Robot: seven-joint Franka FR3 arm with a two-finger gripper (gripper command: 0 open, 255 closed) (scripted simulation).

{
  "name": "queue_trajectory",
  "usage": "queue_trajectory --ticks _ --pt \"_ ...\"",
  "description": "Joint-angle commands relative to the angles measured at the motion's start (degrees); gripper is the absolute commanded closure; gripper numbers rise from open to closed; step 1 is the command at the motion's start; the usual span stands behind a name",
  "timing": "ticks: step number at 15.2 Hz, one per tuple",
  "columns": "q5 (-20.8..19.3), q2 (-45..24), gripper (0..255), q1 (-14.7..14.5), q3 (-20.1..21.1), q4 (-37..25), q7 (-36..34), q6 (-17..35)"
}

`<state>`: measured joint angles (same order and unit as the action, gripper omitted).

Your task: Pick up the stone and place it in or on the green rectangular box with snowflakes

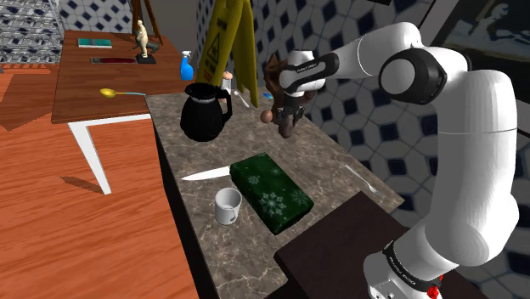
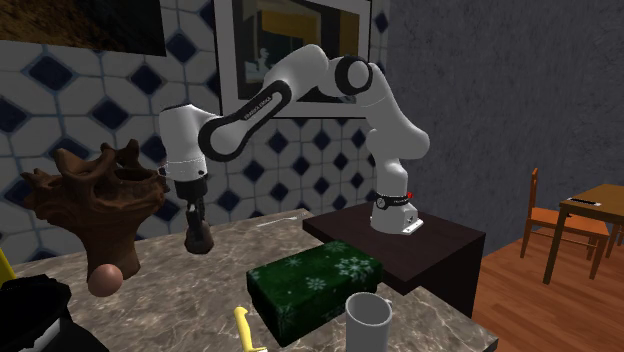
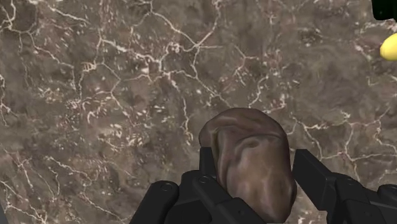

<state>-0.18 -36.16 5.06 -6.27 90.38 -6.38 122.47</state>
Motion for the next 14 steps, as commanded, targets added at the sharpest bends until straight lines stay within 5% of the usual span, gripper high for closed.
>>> queue_trajectory --ticks 1,14 --pt "-0.1 0.7 255 -0.1 0.0 -0.6 0.0 -1.3" --pt "-0.4 5.2 255 -0.2 -0.3 -3.8 0.2 -9.0"
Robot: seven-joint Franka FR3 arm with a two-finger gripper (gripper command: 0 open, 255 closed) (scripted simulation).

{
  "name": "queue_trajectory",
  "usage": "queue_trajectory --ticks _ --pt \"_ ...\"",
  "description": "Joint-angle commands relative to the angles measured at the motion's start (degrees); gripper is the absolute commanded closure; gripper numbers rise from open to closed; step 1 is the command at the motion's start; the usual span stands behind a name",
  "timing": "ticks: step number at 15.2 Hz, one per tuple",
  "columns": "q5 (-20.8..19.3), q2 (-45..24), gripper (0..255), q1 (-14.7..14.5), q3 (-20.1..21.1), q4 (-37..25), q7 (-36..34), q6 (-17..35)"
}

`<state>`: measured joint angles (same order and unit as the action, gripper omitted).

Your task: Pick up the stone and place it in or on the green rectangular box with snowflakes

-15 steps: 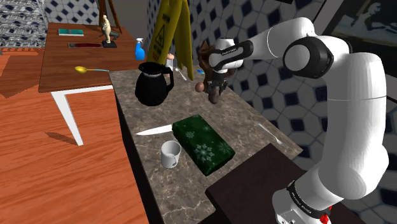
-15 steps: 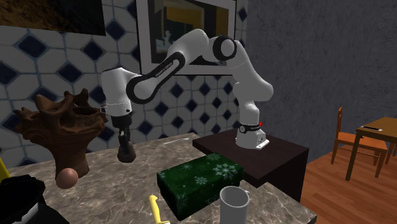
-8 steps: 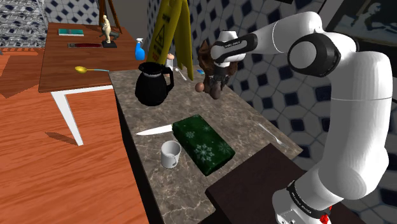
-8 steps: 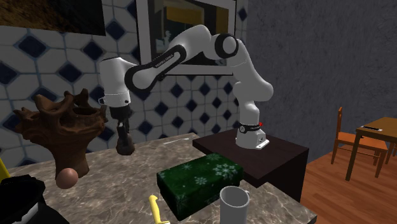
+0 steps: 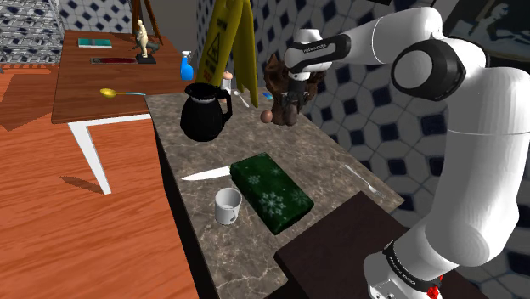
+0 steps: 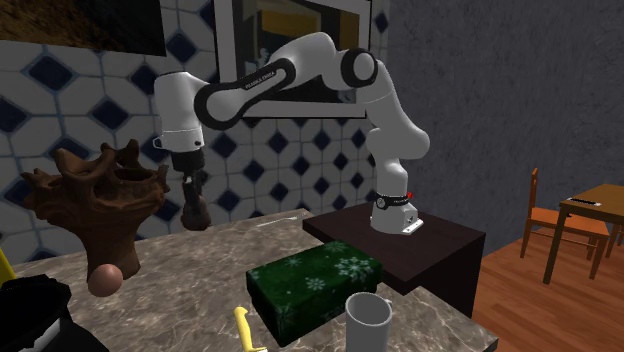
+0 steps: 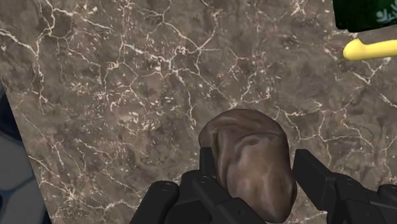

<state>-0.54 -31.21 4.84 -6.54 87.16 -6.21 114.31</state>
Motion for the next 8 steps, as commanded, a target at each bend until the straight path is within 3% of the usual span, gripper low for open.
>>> queue_trajectory --ticks 1,2,8 --pt "0.0 0.6 255 0.0 0.0 -0.9 0.0 -1.4" --pt "0.0 0.6 255 0.0 0.0 -1.0 0.1 -1.6" --pt "-1.3 11.4 255 -4.3 1.0 15.1 -5.4 3.5"
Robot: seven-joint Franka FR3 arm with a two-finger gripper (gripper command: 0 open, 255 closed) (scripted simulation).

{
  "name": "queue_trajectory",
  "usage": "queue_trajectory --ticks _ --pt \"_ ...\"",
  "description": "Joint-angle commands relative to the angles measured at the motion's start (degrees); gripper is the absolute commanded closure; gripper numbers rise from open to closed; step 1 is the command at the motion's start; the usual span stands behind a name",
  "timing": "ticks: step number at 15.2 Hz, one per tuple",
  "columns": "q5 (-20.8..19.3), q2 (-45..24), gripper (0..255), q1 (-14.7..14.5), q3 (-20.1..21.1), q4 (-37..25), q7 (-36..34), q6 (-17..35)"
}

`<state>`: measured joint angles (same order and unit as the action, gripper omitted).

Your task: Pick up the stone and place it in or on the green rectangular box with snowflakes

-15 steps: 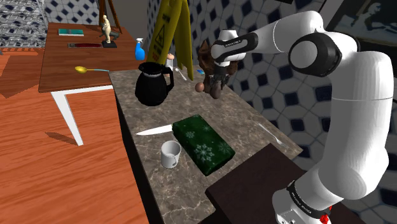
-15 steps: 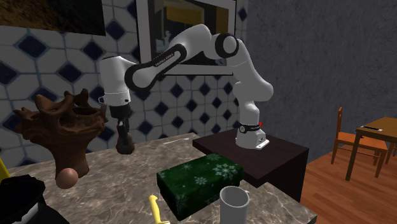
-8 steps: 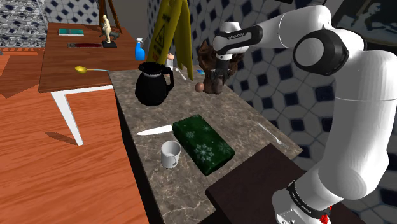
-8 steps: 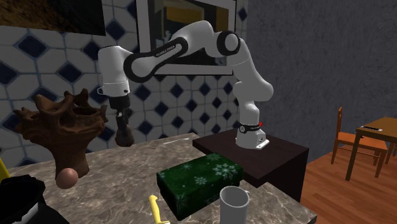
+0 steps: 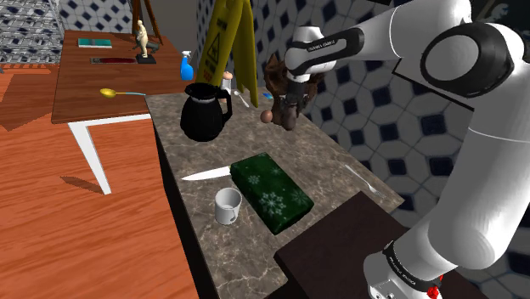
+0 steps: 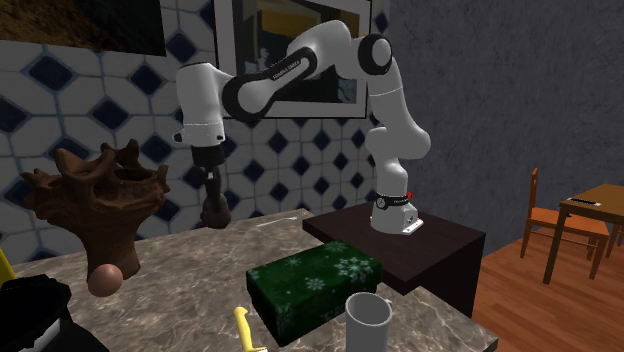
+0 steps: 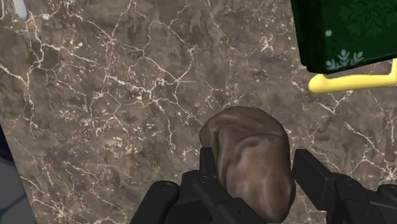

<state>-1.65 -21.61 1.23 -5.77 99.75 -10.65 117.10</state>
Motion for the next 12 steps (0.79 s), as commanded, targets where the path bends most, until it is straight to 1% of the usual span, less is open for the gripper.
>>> queue_trajectory --ticks 1,6,12 --pt "-0.4 3.4 255 -1.4 0.5 4.8 -2.0 1.3" --pt "-1.2 10.8 255 -4.7 2.1 14.8 -7.3 3.7" --pt "-1.3 18.5 255 -8.5 5.0 24.4 -14.1 5.3"
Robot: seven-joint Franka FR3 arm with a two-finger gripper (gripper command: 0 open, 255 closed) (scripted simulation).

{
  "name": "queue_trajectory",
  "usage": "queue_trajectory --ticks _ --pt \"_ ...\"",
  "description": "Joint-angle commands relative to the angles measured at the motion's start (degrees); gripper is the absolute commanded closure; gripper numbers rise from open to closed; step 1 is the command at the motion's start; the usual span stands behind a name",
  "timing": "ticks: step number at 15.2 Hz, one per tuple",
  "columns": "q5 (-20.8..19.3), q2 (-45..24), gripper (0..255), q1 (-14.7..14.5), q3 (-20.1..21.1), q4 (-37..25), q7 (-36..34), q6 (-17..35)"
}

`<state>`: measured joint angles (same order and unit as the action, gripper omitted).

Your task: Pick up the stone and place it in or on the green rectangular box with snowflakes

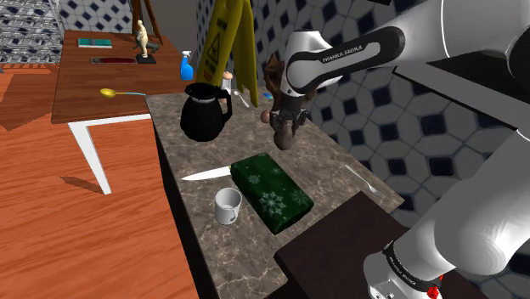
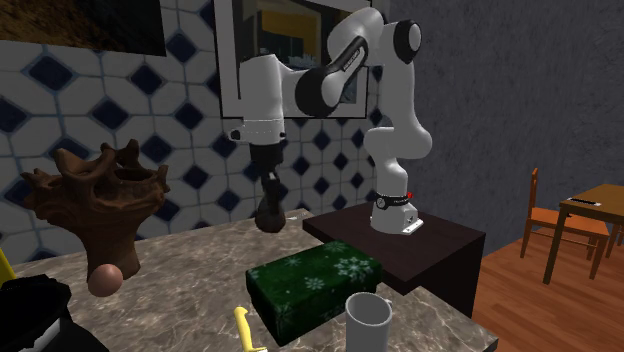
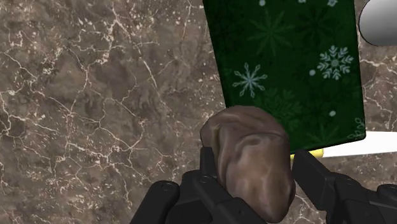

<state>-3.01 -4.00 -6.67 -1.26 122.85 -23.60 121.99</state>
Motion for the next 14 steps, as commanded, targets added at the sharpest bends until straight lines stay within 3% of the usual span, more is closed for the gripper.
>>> queue_trajectory --ticks 1,8,14 --pt "0.1 2.1 255 -1.2 1.1 2.7 -2.3 0.5" --pt "1.5 9.1 255 -5.7 5.7 10.5 -10.6 1.0" --pt "1.2 6.4 255 -5.7 5.8 12.5 -11.0 5.7"
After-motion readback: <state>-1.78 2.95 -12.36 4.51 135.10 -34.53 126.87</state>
